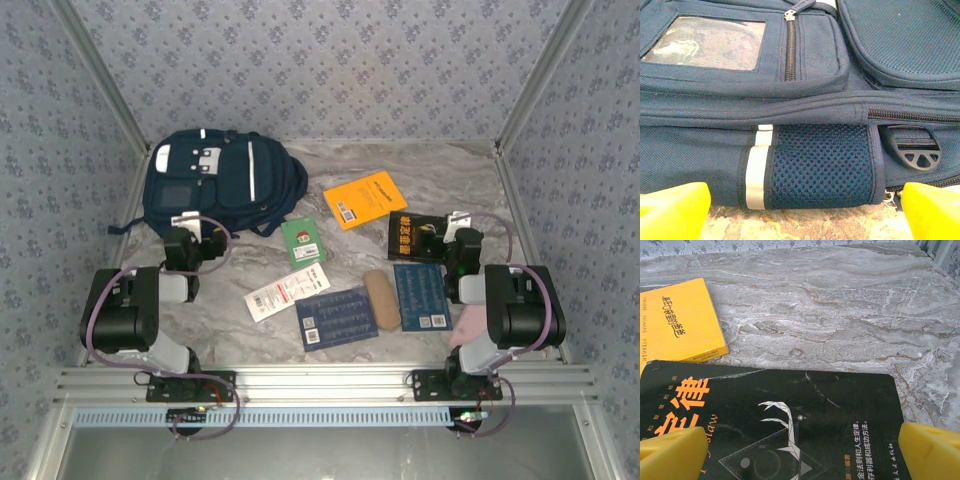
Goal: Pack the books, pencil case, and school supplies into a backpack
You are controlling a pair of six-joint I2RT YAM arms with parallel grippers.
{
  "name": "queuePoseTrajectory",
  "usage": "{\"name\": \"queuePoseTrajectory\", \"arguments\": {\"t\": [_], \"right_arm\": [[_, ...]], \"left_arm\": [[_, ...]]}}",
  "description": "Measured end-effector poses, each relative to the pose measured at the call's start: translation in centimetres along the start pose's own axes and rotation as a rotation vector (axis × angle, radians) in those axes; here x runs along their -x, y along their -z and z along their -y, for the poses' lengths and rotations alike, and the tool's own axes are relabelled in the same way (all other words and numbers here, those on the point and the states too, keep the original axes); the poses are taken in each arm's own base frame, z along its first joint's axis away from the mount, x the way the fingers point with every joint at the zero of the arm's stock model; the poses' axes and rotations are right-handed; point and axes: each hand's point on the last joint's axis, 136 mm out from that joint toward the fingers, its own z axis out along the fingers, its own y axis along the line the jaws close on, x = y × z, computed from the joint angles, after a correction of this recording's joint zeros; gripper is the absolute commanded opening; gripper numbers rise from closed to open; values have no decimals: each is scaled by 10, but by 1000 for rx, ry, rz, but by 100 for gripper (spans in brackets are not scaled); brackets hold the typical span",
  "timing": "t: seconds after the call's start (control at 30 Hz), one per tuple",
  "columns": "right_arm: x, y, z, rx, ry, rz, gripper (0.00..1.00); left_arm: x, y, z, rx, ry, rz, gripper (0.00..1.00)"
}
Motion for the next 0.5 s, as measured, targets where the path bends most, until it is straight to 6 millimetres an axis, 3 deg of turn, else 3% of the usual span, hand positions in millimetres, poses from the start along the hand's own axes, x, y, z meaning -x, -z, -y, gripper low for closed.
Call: {"name": "queuePoseTrajectory", "arguments": {"t": [0.5], "right_arm": [[0,0,0,0,0,0,100]], "left_arm": [[2,3,-1,5,0,-5,98]]}}
